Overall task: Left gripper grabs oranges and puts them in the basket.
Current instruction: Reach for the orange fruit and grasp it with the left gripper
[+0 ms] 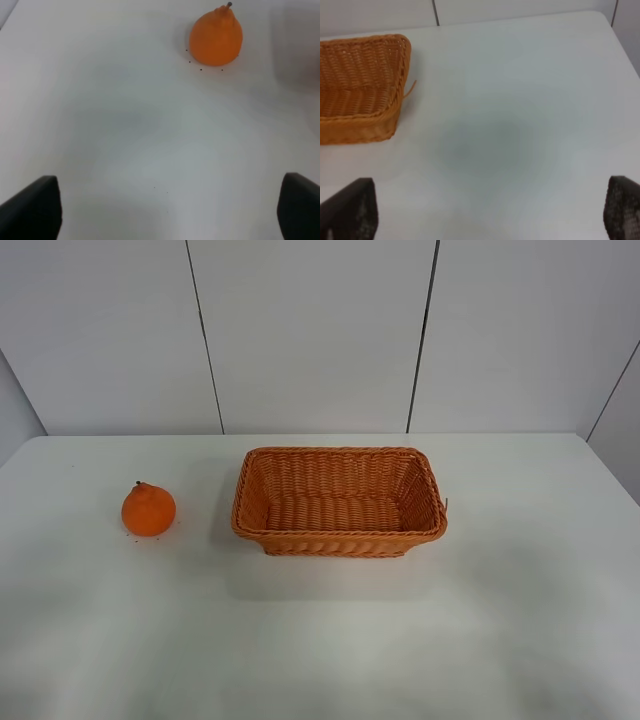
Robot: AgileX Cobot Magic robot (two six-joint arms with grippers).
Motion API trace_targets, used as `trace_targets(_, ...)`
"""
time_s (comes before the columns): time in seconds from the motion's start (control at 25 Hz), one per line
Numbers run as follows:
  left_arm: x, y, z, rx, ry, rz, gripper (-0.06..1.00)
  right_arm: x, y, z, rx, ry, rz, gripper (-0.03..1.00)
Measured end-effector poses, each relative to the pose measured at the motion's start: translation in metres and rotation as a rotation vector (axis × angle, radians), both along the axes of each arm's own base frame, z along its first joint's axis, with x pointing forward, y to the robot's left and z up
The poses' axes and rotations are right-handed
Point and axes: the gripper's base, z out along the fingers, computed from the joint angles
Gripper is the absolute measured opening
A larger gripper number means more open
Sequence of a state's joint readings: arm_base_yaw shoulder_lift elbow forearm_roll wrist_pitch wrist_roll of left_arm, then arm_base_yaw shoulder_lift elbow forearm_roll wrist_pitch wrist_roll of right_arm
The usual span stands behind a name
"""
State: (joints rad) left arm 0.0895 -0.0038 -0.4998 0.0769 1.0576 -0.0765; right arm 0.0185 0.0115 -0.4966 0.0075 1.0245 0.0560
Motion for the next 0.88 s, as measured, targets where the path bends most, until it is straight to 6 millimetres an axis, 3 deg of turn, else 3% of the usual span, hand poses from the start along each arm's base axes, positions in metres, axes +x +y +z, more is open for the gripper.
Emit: trace_targets(0.88, 0.0072, 0.0059, 0.0070, 0.064, -0.005, 0.033, 0.96, 0.0000, 0.0000, 0.0000, 0.000, 0.000, 0.000, 0.69)
